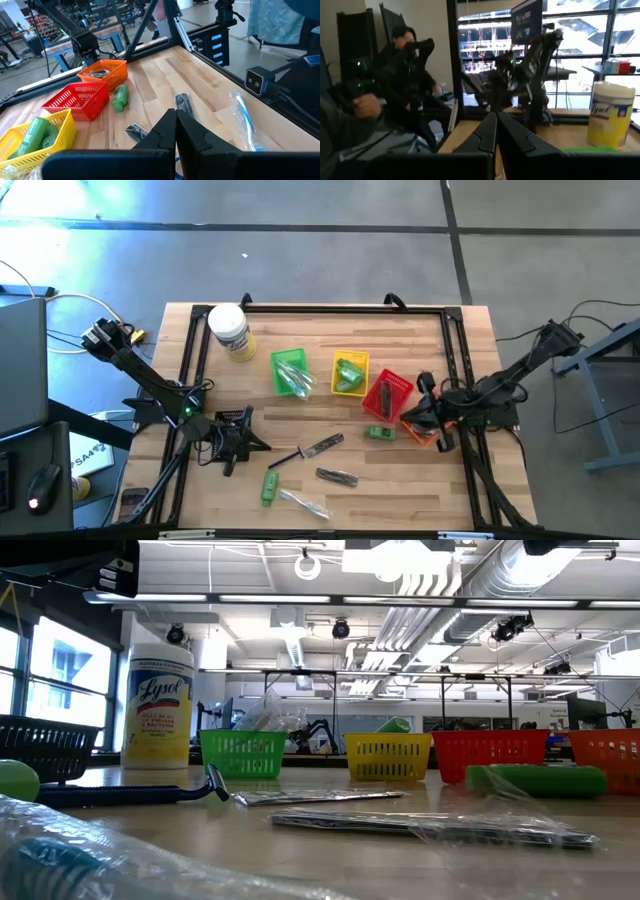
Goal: Pick & Place Travel size toiletries
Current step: Put the blue razor into the black bin
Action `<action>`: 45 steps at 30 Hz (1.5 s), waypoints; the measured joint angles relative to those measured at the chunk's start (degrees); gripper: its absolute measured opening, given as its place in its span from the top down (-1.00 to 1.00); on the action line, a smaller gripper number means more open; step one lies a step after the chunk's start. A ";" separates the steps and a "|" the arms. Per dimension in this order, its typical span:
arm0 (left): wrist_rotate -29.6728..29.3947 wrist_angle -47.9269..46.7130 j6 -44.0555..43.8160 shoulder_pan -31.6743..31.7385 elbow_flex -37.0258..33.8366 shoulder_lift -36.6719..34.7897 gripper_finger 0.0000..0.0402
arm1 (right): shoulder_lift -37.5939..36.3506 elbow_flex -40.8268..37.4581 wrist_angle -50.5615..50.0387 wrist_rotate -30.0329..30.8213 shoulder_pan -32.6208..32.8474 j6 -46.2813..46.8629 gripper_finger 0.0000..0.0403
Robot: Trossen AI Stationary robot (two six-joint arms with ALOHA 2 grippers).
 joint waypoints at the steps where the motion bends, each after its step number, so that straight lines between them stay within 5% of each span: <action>1: 0.00 0.00 0.00 0.00 0.00 -0.01 1.00 | 0.08 -1.54 1.33 -0.23 0.00 0.01 0.97; 11: -4.28 0.02 -0.61 0.03 0.00 0.01 1.00 | 1.17 -14.82 14.90 -1.29 0.02 0.94 0.97; 26: -14.99 -1.20 -15.37 0.04 0.35 -0.01 1.00 | 1.17 -17.55 15.69 -1.56 -0.11 1.48 0.97; 30: -13.87 -16.72 -24.32 2.02 6.55 0.96 1.00 | 1.17 -17.55 18.76 -1.26 -0.11 2.63 0.97; 37: -3.09 -49.07 -40.59 9.31 26.48 12.44 0.99 | 1.22 -17.55 19.04 -1.00 -0.11 3.57 0.97; 45: 8.56 -63.58 -45.11 12.00 42.31 29.05 0.61 | 1.20 -17.55 19.04 -1.00 -0.11 5.77 0.97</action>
